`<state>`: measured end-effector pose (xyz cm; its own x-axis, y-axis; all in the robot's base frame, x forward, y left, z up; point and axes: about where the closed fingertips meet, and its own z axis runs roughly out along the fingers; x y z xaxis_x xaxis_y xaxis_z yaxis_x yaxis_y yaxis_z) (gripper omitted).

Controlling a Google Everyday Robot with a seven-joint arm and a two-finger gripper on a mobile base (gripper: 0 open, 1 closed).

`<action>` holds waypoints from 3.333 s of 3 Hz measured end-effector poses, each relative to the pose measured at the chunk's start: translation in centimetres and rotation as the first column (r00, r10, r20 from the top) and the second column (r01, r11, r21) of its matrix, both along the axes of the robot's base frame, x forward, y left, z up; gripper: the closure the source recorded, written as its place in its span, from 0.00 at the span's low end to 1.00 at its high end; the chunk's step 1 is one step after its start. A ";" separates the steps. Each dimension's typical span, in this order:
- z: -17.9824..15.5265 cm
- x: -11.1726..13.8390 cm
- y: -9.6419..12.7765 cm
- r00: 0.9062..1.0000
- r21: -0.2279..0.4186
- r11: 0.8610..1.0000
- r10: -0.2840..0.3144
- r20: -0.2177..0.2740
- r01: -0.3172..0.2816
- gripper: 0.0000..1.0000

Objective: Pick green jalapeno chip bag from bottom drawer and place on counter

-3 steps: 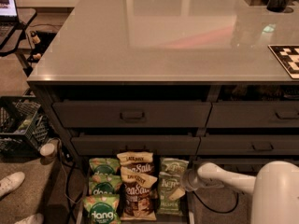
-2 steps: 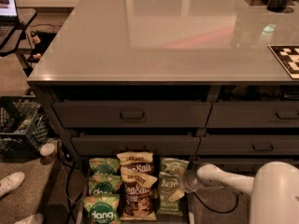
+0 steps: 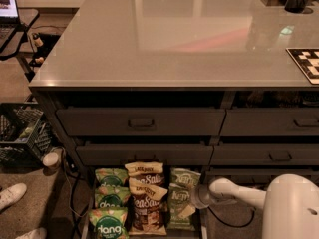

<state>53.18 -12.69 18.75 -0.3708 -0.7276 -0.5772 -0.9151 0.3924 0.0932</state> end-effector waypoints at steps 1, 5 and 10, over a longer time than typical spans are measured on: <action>-1.2 -0.7 0.0 1.000 -0.004 1.000 -0.008 -0.019 0.008 0.33; 1.0 -0.4 0.3 1.000 0.013 1.000 -0.003 0.005 0.003 1.00; 19.4 -3.6 0.0 0.990 0.029 0.993 -0.109 -0.085 0.112 1.00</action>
Offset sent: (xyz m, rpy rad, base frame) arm -0.0065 0.0001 -0.0109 -0.0033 0.0174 -0.0070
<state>49.54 -12.68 38.18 -0.4955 -0.6601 -0.5645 -0.8548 0.4860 0.1820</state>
